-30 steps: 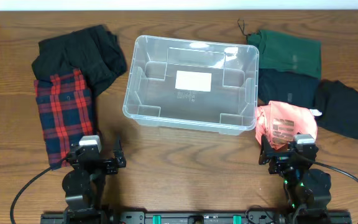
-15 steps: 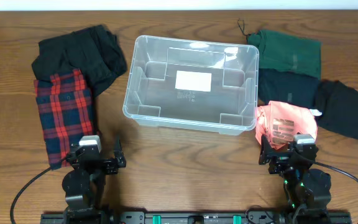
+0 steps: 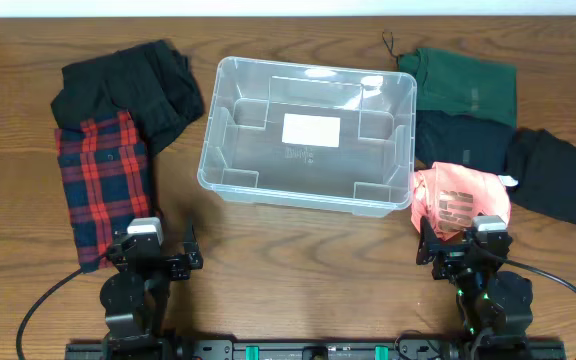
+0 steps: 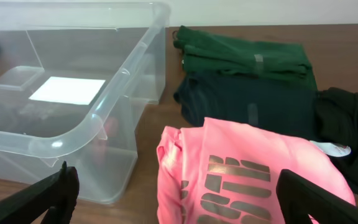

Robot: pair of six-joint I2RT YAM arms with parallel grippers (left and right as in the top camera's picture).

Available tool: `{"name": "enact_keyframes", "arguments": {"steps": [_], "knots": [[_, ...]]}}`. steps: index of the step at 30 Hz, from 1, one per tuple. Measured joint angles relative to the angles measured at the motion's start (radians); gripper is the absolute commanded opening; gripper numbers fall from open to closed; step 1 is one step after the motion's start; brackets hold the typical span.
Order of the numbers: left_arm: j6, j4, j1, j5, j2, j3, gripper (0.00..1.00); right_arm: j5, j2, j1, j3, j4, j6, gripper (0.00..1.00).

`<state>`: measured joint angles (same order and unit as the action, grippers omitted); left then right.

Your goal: Pack container

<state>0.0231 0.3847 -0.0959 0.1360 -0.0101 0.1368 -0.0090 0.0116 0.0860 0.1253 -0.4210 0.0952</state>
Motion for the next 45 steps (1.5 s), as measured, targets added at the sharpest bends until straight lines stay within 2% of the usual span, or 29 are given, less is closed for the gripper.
{"name": "enact_keyframes", "arguments": {"steps": [45], "knots": [[0.000,-0.015,0.000,0.000,0.000,-0.003,0.98,0.000,0.000,0.000,0.000,0.000,0.000,0.99]]}}
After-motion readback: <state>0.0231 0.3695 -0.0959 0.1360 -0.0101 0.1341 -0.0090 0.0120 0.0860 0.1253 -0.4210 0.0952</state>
